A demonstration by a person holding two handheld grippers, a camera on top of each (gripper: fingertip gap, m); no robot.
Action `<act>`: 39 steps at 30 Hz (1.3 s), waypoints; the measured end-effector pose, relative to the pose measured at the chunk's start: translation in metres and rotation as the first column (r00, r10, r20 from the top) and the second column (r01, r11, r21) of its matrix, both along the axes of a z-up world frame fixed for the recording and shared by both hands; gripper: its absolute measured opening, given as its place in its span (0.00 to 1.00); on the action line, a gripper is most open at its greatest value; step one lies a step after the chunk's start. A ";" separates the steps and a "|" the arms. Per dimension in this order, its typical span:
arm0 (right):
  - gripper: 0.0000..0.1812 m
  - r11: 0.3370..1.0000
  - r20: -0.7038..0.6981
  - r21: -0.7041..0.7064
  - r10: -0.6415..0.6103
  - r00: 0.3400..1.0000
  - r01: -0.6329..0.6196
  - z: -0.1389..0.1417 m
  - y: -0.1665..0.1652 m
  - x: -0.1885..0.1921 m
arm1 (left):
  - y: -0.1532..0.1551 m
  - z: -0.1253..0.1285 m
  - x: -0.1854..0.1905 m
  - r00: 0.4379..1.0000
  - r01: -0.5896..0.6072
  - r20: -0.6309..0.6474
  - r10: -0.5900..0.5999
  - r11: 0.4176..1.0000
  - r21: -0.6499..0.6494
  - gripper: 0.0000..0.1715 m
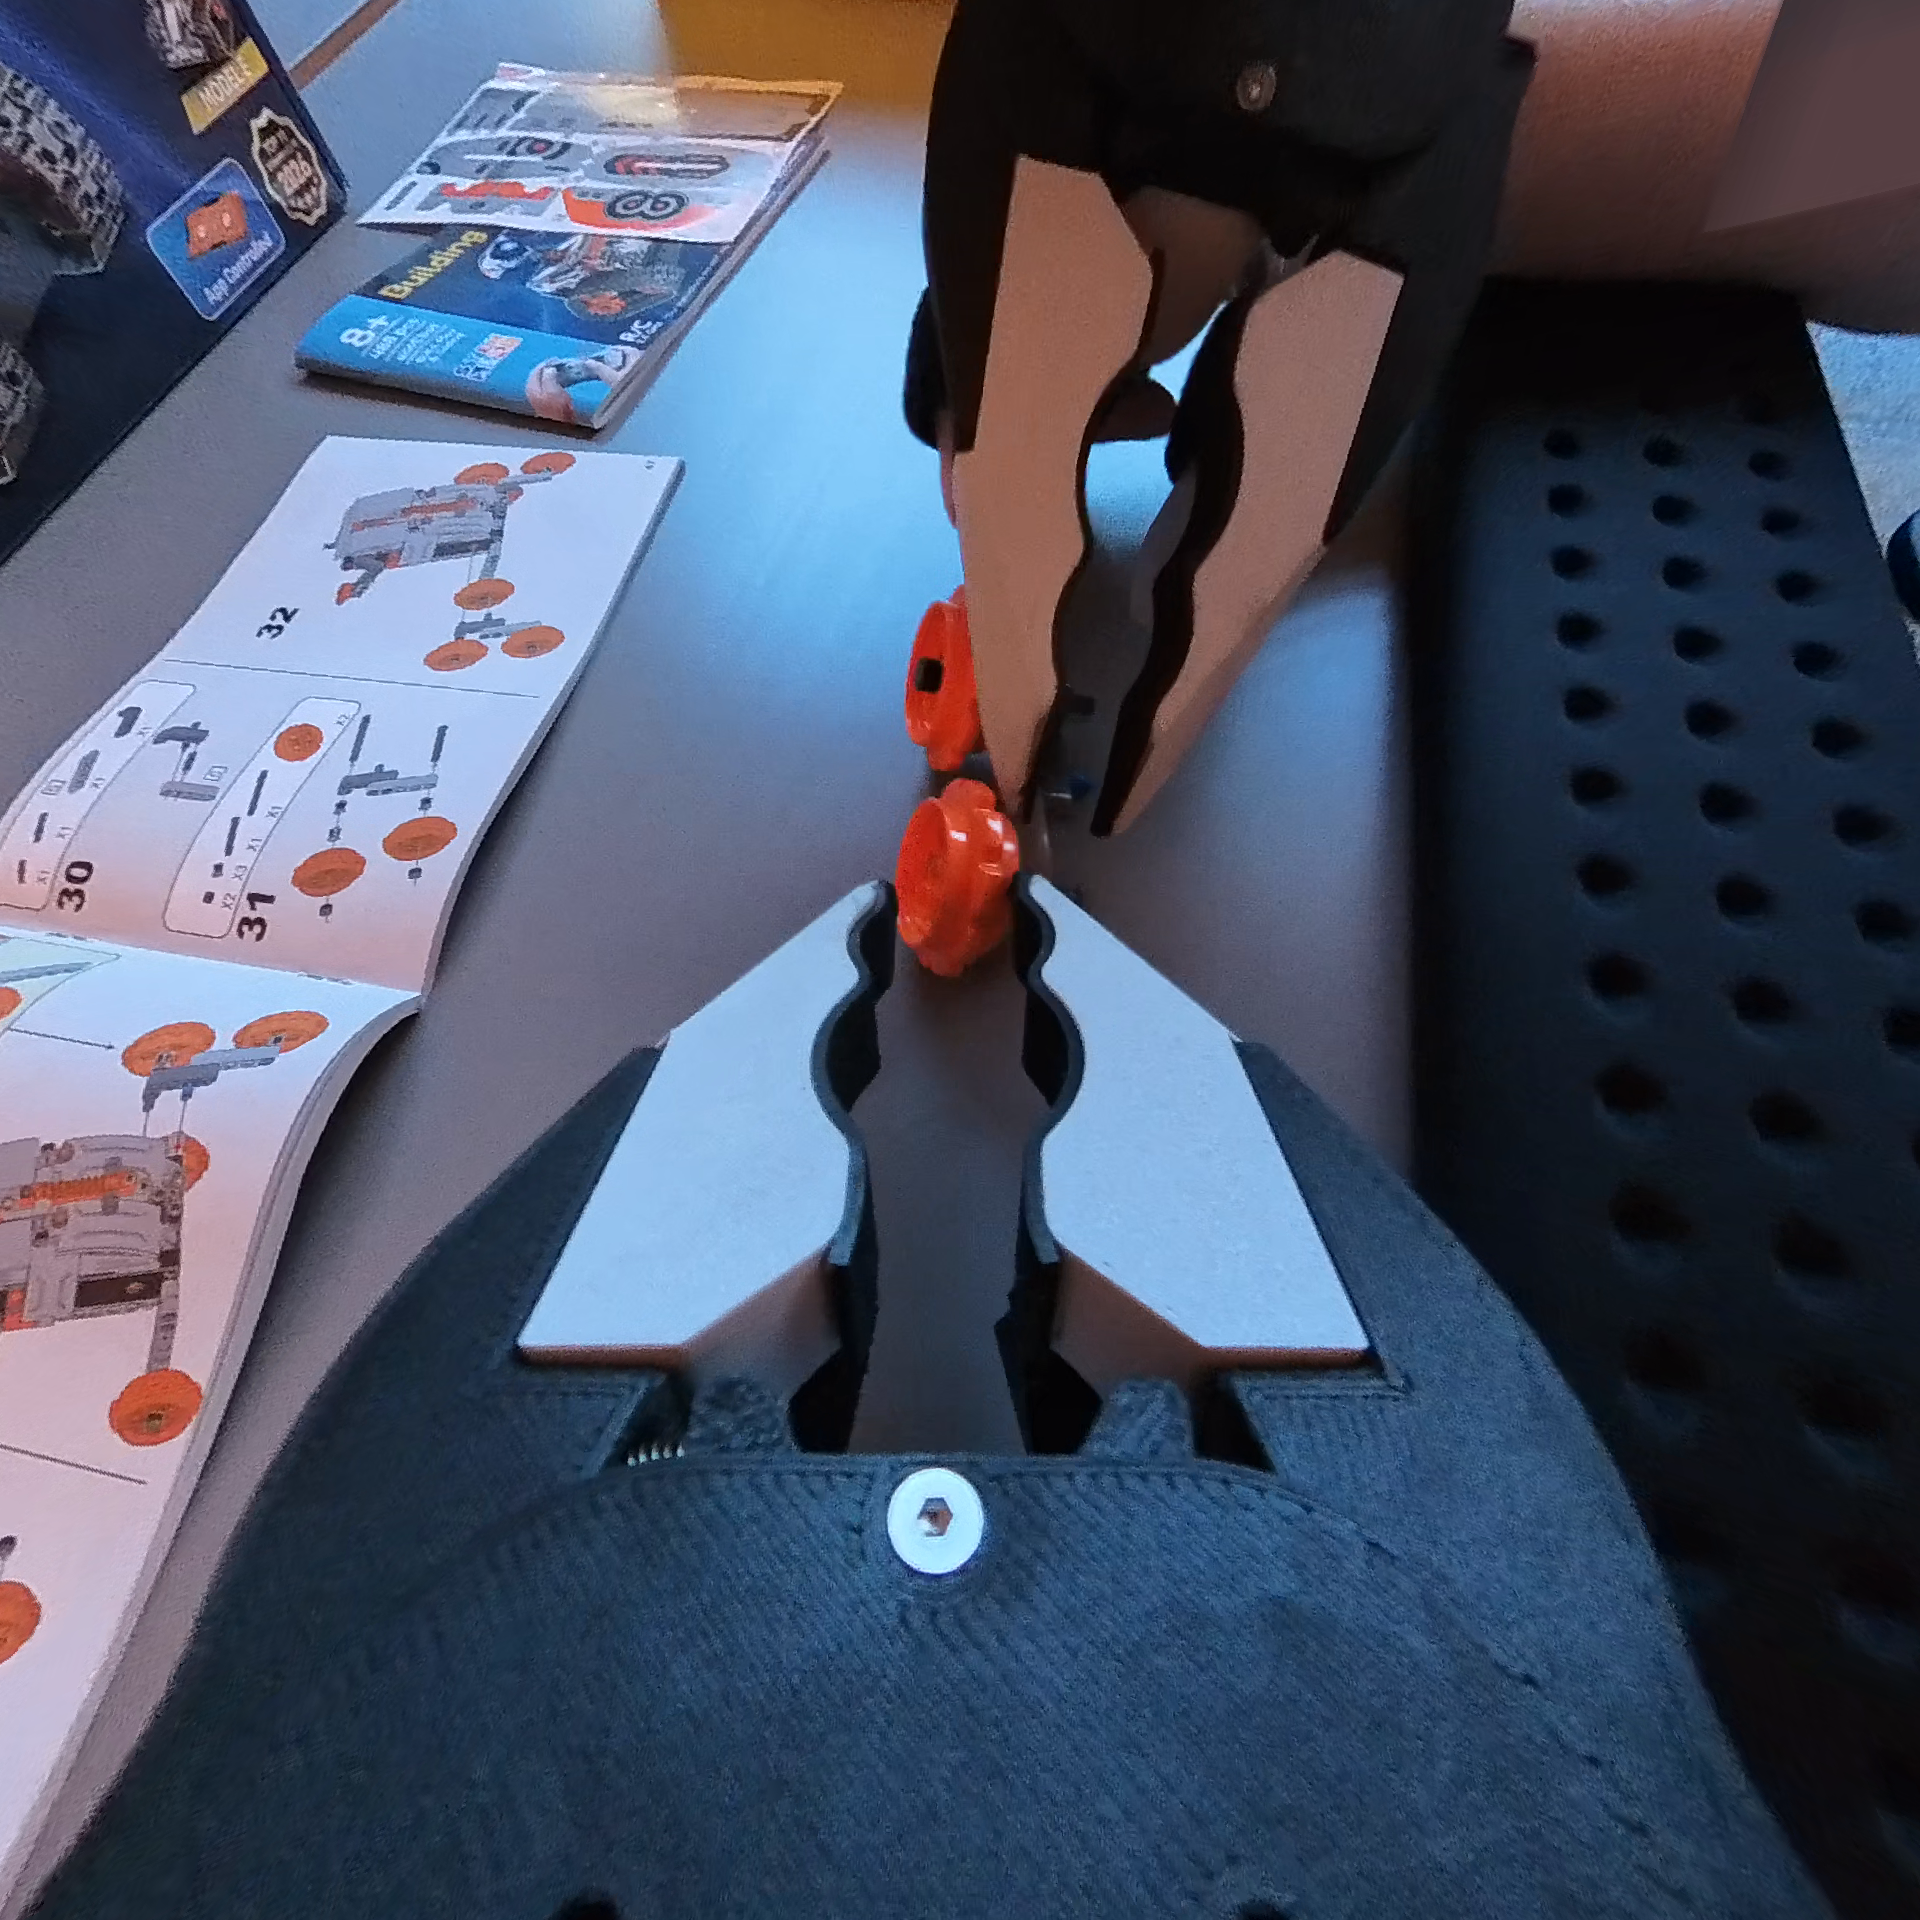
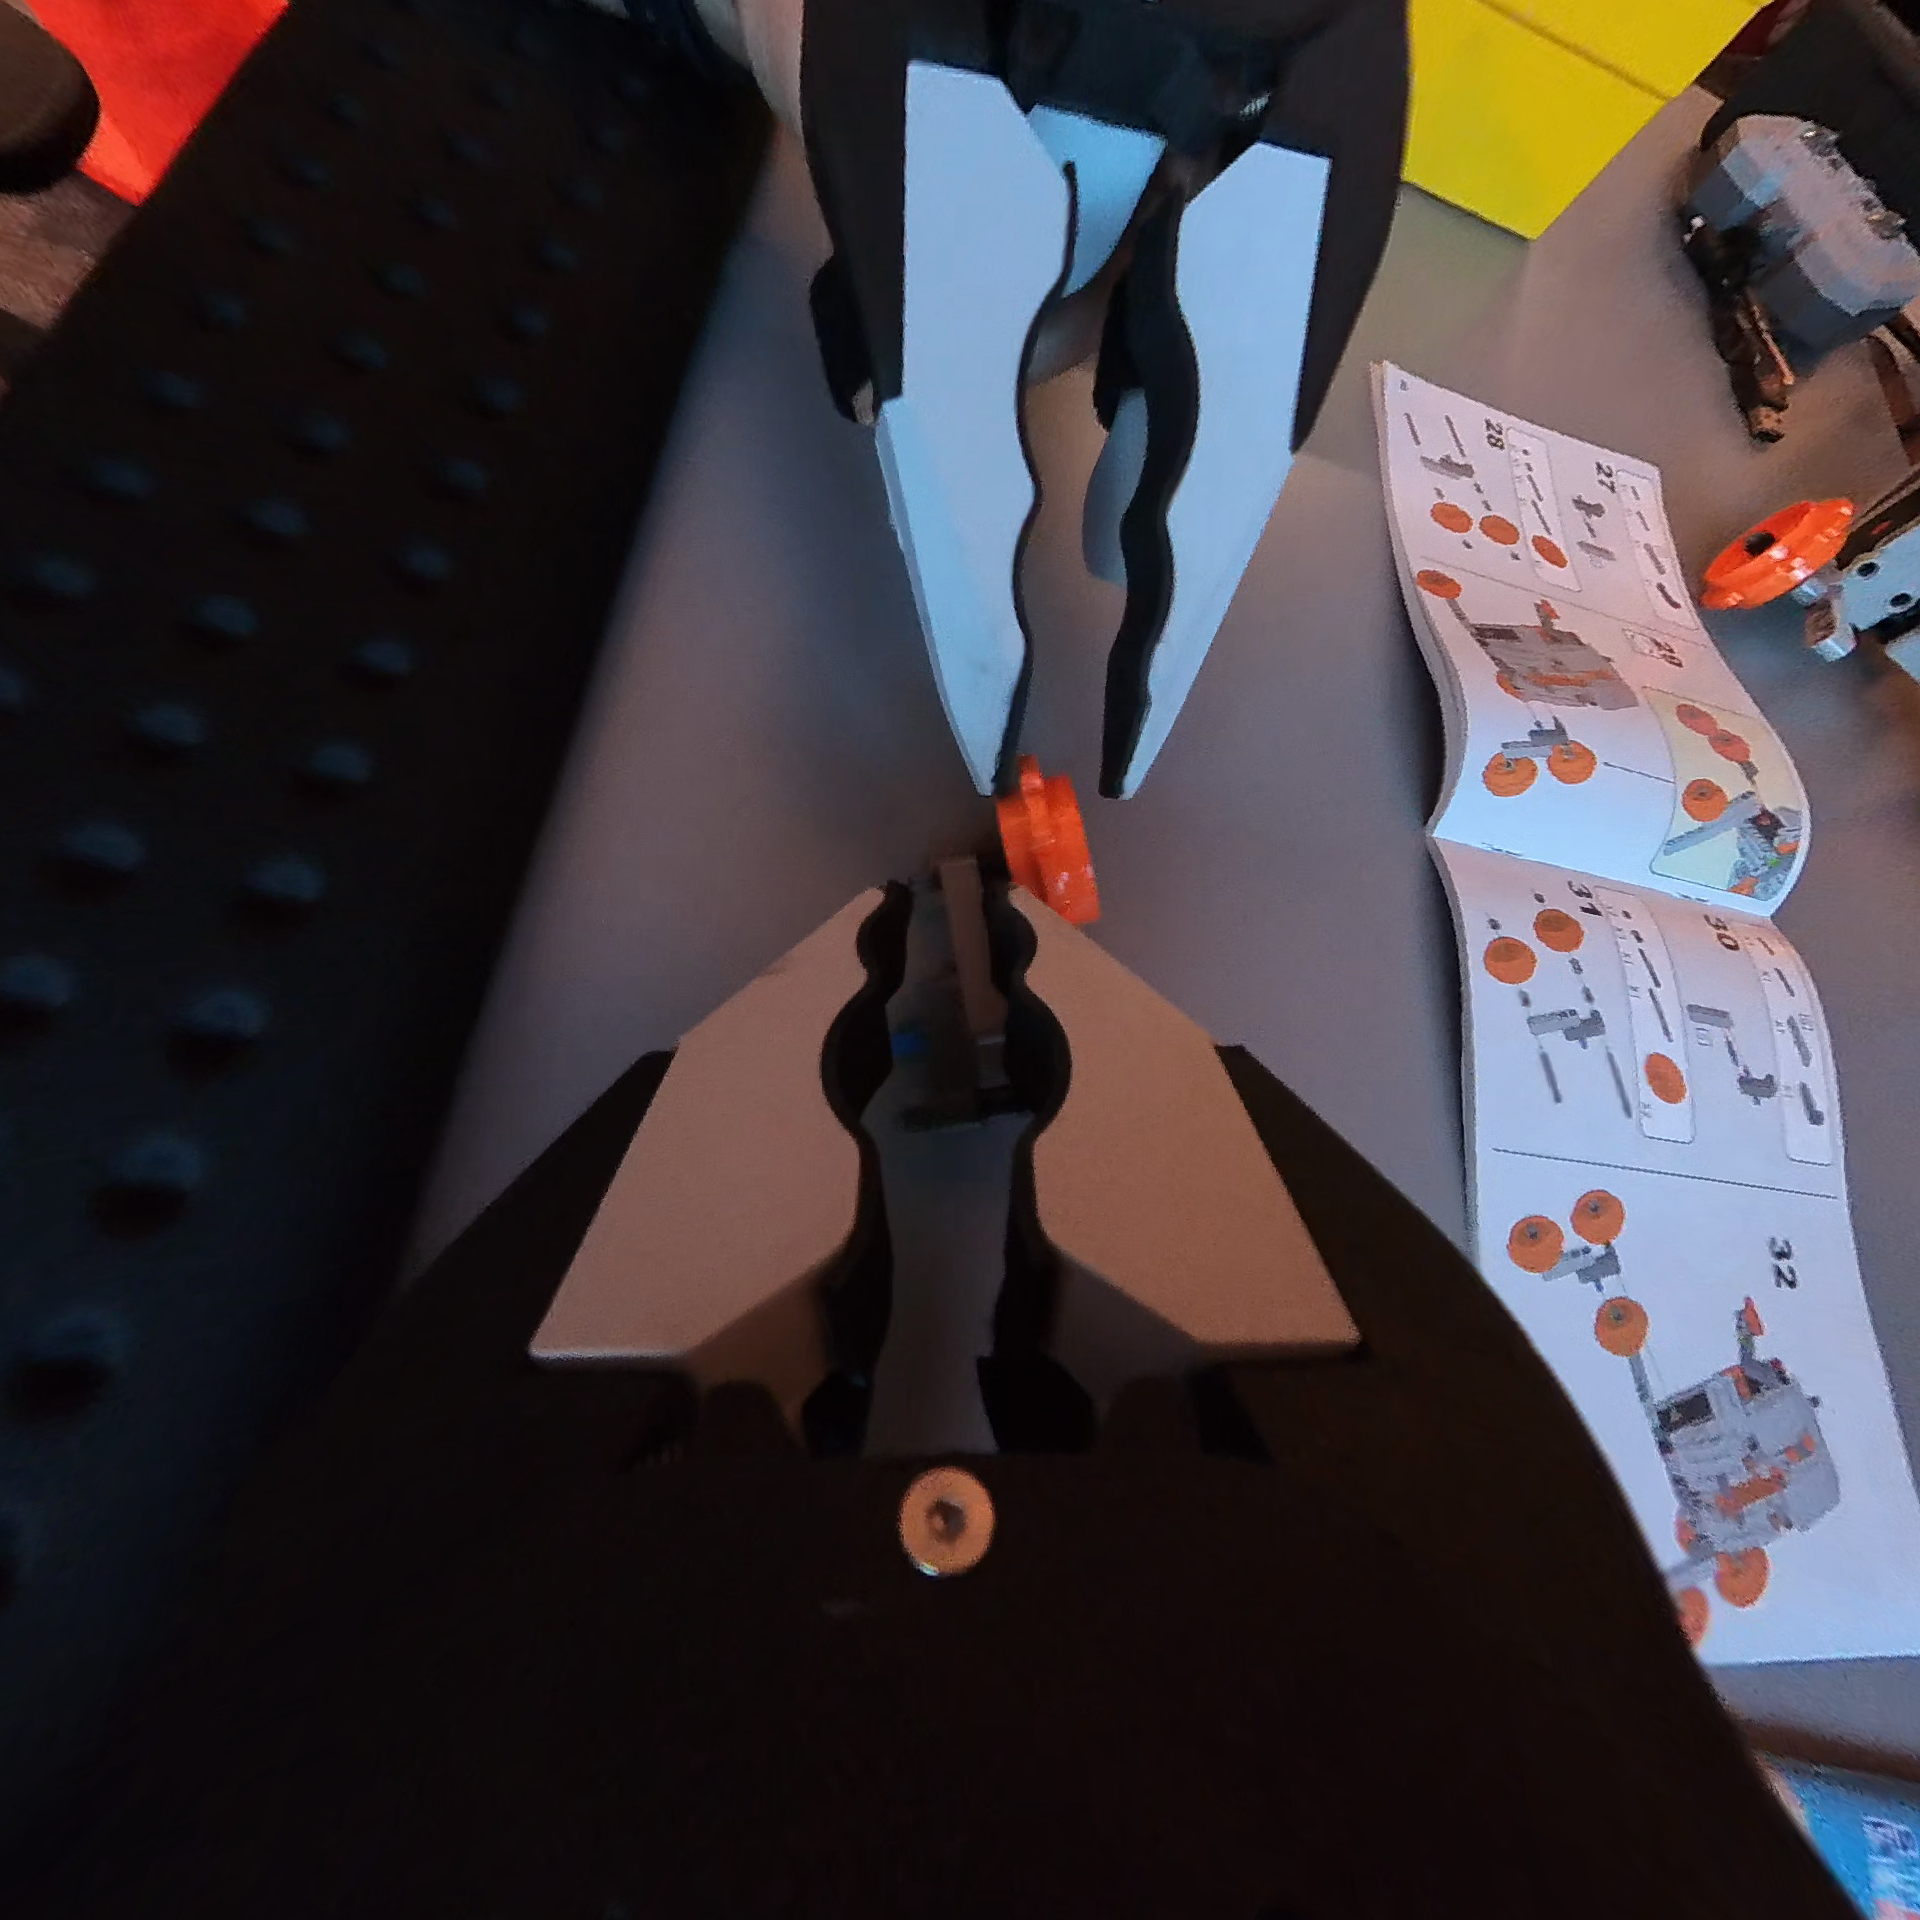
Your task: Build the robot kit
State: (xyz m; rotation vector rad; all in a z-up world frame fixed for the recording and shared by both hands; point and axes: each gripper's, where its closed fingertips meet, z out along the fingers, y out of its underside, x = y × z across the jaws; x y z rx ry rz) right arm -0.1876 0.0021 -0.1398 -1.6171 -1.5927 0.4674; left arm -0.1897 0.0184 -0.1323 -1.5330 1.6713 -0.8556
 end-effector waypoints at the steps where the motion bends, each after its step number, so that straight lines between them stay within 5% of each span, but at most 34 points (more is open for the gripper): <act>1: 0.08 1.000 0.024 0.013 0.015 1.000 -0.015 -0.003 -0.002 -0.001 | 0.000 -0.001 0.000 1.000 0.000 -0.007 0.000 1.000 0.011 0.12; 27: 0.07 0.986 0.124 0.166 -0.019 0.992 -0.001 -0.011 0.016 0.004 | 0.015 0.000 0.005 0.996 -0.084 0.012 0.083 0.996 0.015 0.07; 30: 0.05 0.991 0.100 0.132 -0.034 0.994 0.021 -0.010 0.018 0.005 | 0.016 0.000 0.005 0.995 -0.094 0.014 0.094 0.996 0.003 0.07; 36: 0.04 0.980 -0.004 -0.178 -0.093 0.996 0.091 0.000 0.015 0.005 | 0.022 -0.001 0.002 0.992 -0.125 0.019 0.126 0.991 -0.052 0.07; 39: 0.03 0.963 -0.058 -0.260 -0.093 0.994 0.075 0.008 0.011 0.004 | 0.022 -0.003 -0.001 0.990 -0.140 0.001 0.140 0.984 -0.107 0.17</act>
